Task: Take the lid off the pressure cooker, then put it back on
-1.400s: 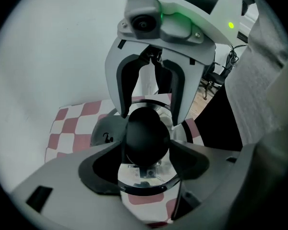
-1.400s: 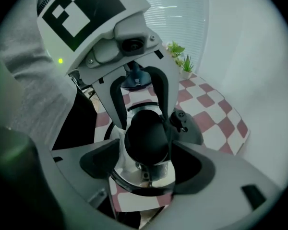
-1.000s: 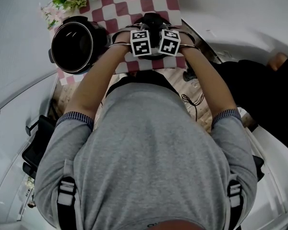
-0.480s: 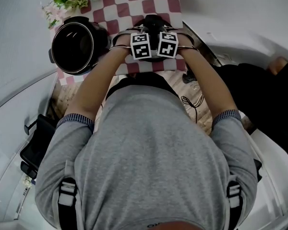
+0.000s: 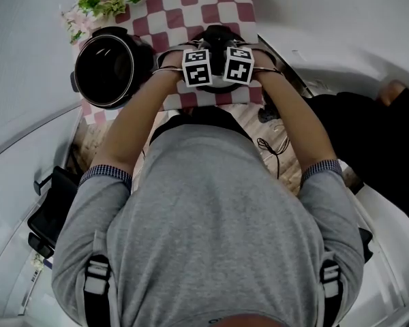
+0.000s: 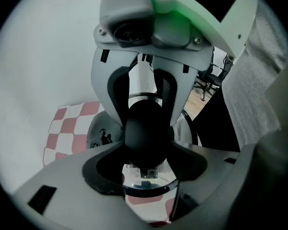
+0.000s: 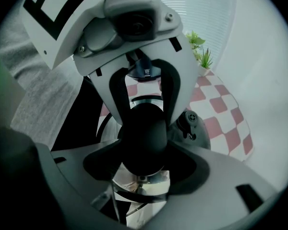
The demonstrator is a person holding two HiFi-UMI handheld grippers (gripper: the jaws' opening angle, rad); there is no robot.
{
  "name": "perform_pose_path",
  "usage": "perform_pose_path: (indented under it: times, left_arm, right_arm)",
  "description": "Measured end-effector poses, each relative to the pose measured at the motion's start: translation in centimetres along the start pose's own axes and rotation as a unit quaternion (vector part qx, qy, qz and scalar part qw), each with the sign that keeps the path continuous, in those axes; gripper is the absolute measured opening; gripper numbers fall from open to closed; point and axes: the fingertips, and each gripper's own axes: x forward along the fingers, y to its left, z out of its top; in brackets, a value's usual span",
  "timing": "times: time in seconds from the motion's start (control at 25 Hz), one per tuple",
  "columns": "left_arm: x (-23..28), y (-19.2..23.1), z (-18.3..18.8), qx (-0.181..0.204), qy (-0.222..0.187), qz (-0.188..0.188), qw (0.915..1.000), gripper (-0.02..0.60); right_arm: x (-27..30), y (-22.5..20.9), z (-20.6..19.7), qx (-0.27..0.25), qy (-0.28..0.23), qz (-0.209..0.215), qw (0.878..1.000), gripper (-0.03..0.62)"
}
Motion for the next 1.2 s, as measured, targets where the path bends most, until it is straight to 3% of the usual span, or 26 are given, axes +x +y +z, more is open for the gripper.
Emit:
perform_pose_path:
  times: [0.76,1.2]
  left_arm:
    - [-11.1,-0.5,4.5,0.026,-0.02,0.036,0.9988,0.296]
    - [-16.9,-0.4,5.0,0.03,-0.01,0.065,0.9974,0.296]
  right_arm:
    - [-10.9,1.1,4.2,-0.018,-0.01,-0.04,0.999,0.293]
    - [-15.6,1.4,7.7,-0.036,-0.015,-0.06,0.997,0.293]
